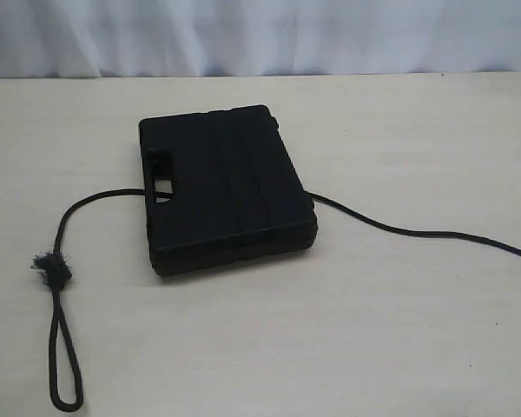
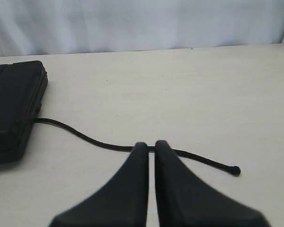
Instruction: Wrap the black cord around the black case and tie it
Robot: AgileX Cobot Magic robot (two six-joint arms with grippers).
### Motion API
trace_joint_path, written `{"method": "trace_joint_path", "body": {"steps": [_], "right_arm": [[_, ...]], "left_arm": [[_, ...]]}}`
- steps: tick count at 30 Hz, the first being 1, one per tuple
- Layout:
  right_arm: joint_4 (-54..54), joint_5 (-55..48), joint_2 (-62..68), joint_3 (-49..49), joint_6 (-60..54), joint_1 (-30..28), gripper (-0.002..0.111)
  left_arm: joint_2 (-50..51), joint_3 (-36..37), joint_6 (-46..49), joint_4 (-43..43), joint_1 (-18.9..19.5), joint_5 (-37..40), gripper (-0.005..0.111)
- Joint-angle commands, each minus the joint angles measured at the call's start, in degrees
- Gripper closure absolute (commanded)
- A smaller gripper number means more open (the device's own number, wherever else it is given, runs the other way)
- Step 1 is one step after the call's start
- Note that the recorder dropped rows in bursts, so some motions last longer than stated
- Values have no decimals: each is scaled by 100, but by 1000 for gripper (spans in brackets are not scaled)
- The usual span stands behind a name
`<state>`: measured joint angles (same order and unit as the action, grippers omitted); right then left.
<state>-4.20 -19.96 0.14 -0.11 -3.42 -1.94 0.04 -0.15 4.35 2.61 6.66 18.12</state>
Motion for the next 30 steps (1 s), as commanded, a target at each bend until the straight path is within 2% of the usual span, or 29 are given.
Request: {"method": "trace_joint_path", "body": {"steps": [1,3,6,10,12,15,18,19,22,24,26,27,30], "right_arm": [[15,308,-14,11,8,5,104],[15,485,-14,11,8,5,104],[-338,1126,-14,11,197,5,104],[-2188,2388,-14,11,733,5,104],[-2856,2984,-14,11,733,5,104],[-3874,3698,-14,11,781,5,104],[-4089,3581,-14,11,963,5,104],[-4072,3728,-14,11,1208,5,104],[-3210,4374,-14,11,2242,5,104],[-2260,4556,-14,-118,3615,5,104],[-787,4683,1,-456,5446,5,104],[-36,4939,116,-614,5889,5,104],[1077,5540,776,-1357,6002,5,104]], "left_arm": [[-4,15,5,-10,-35,-81,107],[-4,15,5,-10,-35,-186,107],[-4,15,-284,-1228,-35,-867,107],[-4,15,-684,-2980,-35,-2678,107],[-4,15,-785,-3393,-35,-3474,107],[-4,15,-931,-3484,-35,-4497,107],[-4,15,-1914,-3334,-35,-4965,107],[-4,15,-2260,-2973,-35,-5103,107],[-4,10,-3213,-1395,-35,-5729,107],[144,-221,-3741,-628,-35,-6305,107],[569,-697,-3920,-457,-35,-6335,107],[791,-926,-3920,-446,-35,-6233,107],[1788,-1768,-3955,-185,-35,-5742,107]]}}
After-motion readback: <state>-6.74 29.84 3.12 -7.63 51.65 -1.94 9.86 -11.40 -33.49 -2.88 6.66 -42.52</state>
